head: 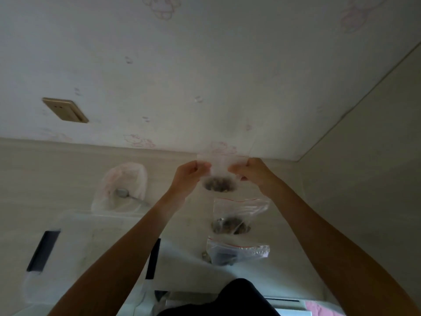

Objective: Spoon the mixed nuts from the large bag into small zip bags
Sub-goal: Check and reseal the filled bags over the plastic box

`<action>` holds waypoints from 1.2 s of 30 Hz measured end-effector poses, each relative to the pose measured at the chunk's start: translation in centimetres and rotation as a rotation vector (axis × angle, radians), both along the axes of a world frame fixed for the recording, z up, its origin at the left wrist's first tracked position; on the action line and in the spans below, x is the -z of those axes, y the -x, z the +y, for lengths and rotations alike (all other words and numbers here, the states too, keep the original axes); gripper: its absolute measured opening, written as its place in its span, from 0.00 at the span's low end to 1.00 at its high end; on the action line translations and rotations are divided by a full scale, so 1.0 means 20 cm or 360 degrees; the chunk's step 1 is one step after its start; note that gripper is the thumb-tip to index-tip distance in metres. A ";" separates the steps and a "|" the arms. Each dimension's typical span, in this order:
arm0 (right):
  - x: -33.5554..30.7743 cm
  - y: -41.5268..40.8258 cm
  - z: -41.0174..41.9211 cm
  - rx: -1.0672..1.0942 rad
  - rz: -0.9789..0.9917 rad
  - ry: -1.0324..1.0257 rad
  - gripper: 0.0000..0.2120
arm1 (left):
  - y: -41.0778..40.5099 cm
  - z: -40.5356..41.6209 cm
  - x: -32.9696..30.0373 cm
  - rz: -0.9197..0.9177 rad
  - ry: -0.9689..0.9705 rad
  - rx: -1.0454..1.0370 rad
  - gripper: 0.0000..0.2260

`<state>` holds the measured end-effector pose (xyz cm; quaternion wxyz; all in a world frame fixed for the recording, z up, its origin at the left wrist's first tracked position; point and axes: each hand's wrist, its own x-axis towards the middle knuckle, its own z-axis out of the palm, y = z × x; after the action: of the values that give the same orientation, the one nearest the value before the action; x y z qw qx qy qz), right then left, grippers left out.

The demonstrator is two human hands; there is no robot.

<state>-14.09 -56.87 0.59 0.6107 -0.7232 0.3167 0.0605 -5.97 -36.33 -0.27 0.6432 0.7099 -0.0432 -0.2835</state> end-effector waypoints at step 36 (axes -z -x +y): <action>-0.12 0.13 0.14 -0.0758 -0.0346 0.1087 0.05 | 0.20 0.00 0.09 -0.0567 -0.0248 0.0217 0.02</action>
<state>-16.70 -54.17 2.96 0.3350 -0.9390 0.0766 0.0151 -9.96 -36.38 -1.98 0.5480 0.7918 -0.1822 -0.1989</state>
